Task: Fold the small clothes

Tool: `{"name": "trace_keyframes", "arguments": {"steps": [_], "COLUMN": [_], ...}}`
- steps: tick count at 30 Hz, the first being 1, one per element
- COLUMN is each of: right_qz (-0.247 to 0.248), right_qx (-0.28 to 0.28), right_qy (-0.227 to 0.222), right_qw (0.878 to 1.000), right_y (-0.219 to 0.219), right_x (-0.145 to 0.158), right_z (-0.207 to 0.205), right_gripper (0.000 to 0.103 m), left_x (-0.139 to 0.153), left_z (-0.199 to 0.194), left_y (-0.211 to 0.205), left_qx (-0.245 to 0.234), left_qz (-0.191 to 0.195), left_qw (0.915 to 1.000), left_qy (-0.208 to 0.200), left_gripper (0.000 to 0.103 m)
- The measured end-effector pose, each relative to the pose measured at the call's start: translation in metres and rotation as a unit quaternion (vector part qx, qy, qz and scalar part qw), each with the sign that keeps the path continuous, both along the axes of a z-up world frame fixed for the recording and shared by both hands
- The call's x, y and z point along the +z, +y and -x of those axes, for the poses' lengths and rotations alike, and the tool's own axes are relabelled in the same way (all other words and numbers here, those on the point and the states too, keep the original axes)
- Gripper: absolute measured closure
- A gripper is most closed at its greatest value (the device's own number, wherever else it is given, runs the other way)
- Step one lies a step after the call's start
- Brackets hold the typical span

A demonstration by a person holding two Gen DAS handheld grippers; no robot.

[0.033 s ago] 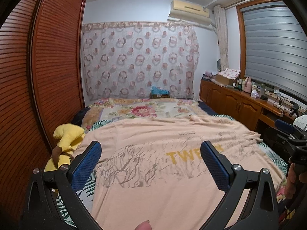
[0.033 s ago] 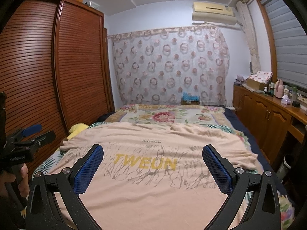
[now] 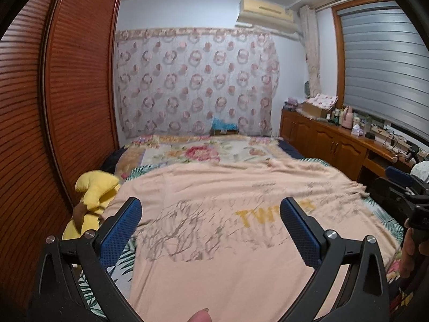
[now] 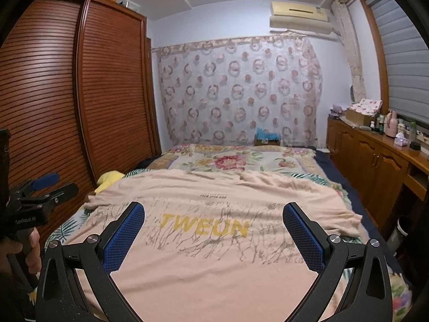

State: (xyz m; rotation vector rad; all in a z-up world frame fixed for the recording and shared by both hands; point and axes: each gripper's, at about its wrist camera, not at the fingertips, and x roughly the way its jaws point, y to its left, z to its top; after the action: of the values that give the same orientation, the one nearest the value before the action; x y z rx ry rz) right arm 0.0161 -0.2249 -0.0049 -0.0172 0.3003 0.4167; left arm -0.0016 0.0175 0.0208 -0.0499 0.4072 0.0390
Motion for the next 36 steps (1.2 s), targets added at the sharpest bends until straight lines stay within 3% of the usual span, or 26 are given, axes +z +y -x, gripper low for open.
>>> {"name": "trace_keyframes", "arguments": {"steps": [6,15,18,23,28,33,36], "right_qz": [0.008,0.028,0.033,0.047,0.061,0.077,0.076], "right_qx": [0.033,0.085,0.098,0.114,0.143,0.156,0.164], "right_qy": [0.017,0.035,0.050,0.071,0.099,0.090,0.083], "right_qw": [0.999,0.995,0.993,0.990,0.983,0.981,0.980], "right_y": [0.011,0.013,0.013,0.013,0.023,0.030,0.030], "right_x": [-0.004,-0.004,-0.009,-0.014,-0.007,0.004,0.009], "right_z": [-0.020,-0.061,-0.079,-0.105,-0.132,-0.145,-0.145], "right_gripper": [0.000,0.000,0.001,0.001,0.002,0.002,0.002], "left_x": [-0.010,-0.043,-0.052,-0.071,-0.095,-0.114,-0.120], "left_z": [-0.012,-0.032,-0.046,-0.070,-0.099,-0.121,-0.130], "left_y": [0.029,0.106,0.131,0.159,0.186,0.204,0.203], "left_qx": [0.013,0.037,0.040,0.038,0.037,0.044,0.044], "left_qz": [0.002,0.013,0.024,0.039,0.074,0.110,0.099], "left_qw": [0.9994,0.9972,0.9953,0.9901,0.9799,0.9661,0.9633], "left_qy": [0.034,0.063,0.085,0.129,0.182,0.229,0.246], "left_gripper": [0.000,0.000,0.006,0.026,0.040,0.049,0.059]}}
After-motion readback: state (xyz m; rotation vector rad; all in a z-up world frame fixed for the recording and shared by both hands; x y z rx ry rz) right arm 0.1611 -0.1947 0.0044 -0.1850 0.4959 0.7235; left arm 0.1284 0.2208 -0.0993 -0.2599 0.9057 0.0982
